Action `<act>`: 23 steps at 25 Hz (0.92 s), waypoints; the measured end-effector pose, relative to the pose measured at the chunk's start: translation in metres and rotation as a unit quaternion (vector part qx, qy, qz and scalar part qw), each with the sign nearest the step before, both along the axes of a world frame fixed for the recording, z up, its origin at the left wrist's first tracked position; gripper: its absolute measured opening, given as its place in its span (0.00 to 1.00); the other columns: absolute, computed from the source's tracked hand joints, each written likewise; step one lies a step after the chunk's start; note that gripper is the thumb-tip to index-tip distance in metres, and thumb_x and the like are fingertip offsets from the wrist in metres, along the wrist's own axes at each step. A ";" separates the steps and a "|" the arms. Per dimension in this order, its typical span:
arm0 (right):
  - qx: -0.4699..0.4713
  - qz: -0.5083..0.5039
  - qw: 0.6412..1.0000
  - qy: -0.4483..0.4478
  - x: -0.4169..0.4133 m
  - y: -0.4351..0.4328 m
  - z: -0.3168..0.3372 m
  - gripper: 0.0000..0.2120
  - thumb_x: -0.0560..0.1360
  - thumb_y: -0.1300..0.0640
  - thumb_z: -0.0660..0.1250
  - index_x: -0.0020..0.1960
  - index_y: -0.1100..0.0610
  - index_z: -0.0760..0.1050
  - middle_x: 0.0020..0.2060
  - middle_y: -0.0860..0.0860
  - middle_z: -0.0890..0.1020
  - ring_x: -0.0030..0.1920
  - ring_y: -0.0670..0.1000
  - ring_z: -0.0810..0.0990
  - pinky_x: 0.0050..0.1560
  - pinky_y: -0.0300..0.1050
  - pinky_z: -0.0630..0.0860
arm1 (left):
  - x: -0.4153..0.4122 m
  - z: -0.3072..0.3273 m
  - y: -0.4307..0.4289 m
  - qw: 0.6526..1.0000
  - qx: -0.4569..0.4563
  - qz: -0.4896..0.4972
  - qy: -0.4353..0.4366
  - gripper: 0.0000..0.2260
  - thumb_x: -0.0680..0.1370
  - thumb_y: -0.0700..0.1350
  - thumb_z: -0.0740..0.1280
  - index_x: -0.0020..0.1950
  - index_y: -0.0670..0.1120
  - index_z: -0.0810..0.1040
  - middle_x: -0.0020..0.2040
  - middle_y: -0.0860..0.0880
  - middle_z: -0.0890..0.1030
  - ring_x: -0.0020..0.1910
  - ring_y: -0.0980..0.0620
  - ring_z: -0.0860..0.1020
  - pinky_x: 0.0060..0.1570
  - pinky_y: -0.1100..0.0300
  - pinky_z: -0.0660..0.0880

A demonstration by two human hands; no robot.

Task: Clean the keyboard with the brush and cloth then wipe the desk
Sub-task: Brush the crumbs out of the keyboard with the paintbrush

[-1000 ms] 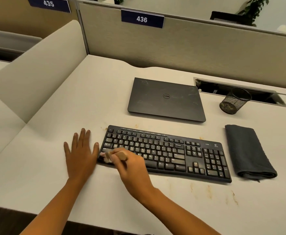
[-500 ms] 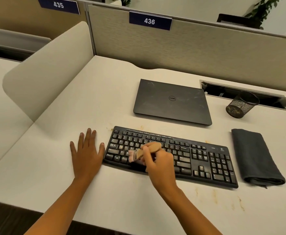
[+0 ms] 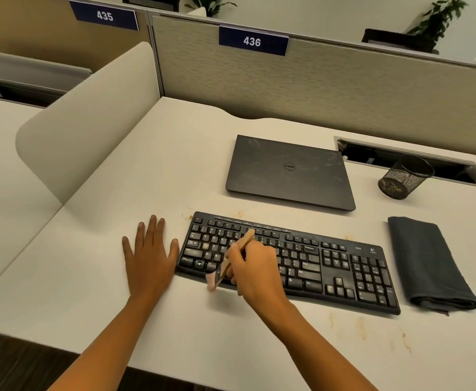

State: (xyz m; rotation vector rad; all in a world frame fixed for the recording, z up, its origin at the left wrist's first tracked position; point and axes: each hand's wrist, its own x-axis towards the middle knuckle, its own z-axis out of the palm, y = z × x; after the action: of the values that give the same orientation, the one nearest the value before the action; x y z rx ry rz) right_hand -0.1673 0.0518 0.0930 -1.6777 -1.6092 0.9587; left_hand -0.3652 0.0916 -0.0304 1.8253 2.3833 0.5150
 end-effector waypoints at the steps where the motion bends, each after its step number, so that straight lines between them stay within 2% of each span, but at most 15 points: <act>1: 0.014 -0.003 1.000 0.004 0.000 -0.001 0.000 0.18 0.83 0.55 0.55 0.42 0.64 0.76 0.34 0.58 0.81 0.32 0.55 0.81 0.32 0.49 0.78 | 0.000 0.000 0.000 1.000 0.000 0.000 0.001 0.26 0.82 0.52 0.59 0.79 0.48 0.59 0.79 0.50 0.57 0.79 0.48 0.53 0.75 0.43 0.44; 3: 0.029 0.012 0.999 -0.007 -0.001 -0.003 0.001 0.18 0.83 0.54 0.55 0.43 0.64 0.76 0.34 0.58 0.81 0.32 0.54 0.80 0.33 0.50 0.78 | 0.000 -0.001 0.000 1.000 0.001 0.002 -0.001 0.26 0.82 0.52 0.59 0.79 0.48 0.59 0.79 0.50 0.57 0.79 0.48 0.54 0.75 0.43 0.44; 5: 0.003 0.047 0.999 -0.012 0.000 -0.006 0.002 0.19 0.83 0.54 0.55 0.42 0.65 0.76 0.33 0.56 0.81 0.29 0.49 0.78 0.33 0.48 0.77 | 0.000 0.000 0.000 1.000 0.003 0.002 -0.002 0.26 0.82 0.52 0.60 0.79 0.48 0.60 0.79 0.50 0.58 0.79 0.47 0.54 0.75 0.42 0.45; 8: 0.004 0.042 0.999 0.014 0.022 -0.006 0.012 0.18 0.83 0.55 0.57 0.38 0.60 0.77 0.26 0.44 0.79 0.27 0.41 0.75 0.28 0.35 0.74 | 0.000 0.000 0.000 1.000 0.001 0.000 0.000 0.26 0.82 0.52 0.59 0.79 0.48 0.59 0.79 0.50 0.57 0.79 0.48 0.53 0.75 0.43 0.44; 10: 0.067 0.042 0.996 -0.032 0.051 -0.005 0.015 0.14 0.81 0.55 0.59 0.41 0.56 0.77 0.25 0.41 0.77 0.31 0.35 0.76 0.31 0.30 0.71 | -0.001 -0.001 0.001 1.000 0.002 0.001 0.004 0.26 0.82 0.53 0.58 0.79 0.48 0.59 0.79 0.50 0.57 0.79 0.48 0.53 0.75 0.43 0.44; 12: 0.111 0.061 0.986 -0.112 0.088 -0.004 0.012 0.09 0.80 0.55 0.61 0.44 0.52 0.78 0.31 0.39 0.77 0.37 0.36 0.77 0.35 0.30 0.71 | -0.001 -0.001 0.001 1.000 0.003 0.000 0.008 0.26 0.82 0.53 0.58 0.79 0.48 0.59 0.79 0.50 0.57 0.79 0.47 0.54 0.75 0.43 0.44; 14: 0.115 0.083 0.979 -0.146 0.119 -0.006 0.005 0.08 0.79 0.56 0.63 0.44 0.49 0.79 0.33 0.39 0.79 0.38 0.41 0.78 0.35 0.31 0.71 | -0.001 -0.002 0.001 1.000 0.005 -0.001 0.009 0.26 0.82 0.53 0.59 0.79 0.48 0.59 0.79 0.49 0.58 0.79 0.47 0.54 0.75 0.43 0.45; 17: 0.113 0.107 0.981 -0.113 0.123 -0.007 -0.001 0.08 0.79 0.56 0.63 0.45 0.47 0.79 0.35 0.38 0.80 0.39 0.43 0.79 0.38 0.30 0.71 | -0.001 -0.002 0.001 1.000 0.005 -0.001 0.009 0.26 0.82 0.52 0.59 0.79 0.47 0.60 0.79 0.49 0.58 0.78 0.46 0.55 0.75 0.42 0.46; 20: 0.134 0.162 0.975 -0.065 0.079 0.003 -0.009 0.11 0.79 0.50 0.60 0.47 0.51 0.80 0.38 0.34 0.79 0.40 0.39 0.79 0.39 0.28 0.71 | 0.000 -0.001 0.000 1.000 0.008 -0.005 0.005 0.26 0.82 0.52 0.59 0.78 0.47 0.61 0.79 0.49 0.59 0.78 0.46 0.55 0.75 0.41 0.47; 23: 0.120 0.198 0.973 -0.019 0.026 0.025 -0.024 0.11 0.80 0.52 0.61 0.50 0.57 0.80 0.42 0.43 0.81 0.35 0.38 0.78 0.36 0.32 0.75 | 0.000 0.000 0.000 1.000 0.009 0.000 0.003 0.26 0.81 0.56 0.53 0.78 0.48 0.61 0.79 0.50 0.58 0.78 0.47 0.55 0.75 0.43 0.45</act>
State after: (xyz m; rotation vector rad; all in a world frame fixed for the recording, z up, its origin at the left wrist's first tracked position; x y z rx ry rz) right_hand -0.1410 0.0768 0.0687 -1.2432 -2.0439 0.8757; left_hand -0.3652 0.0918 -0.0309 1.8364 2.3895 0.5338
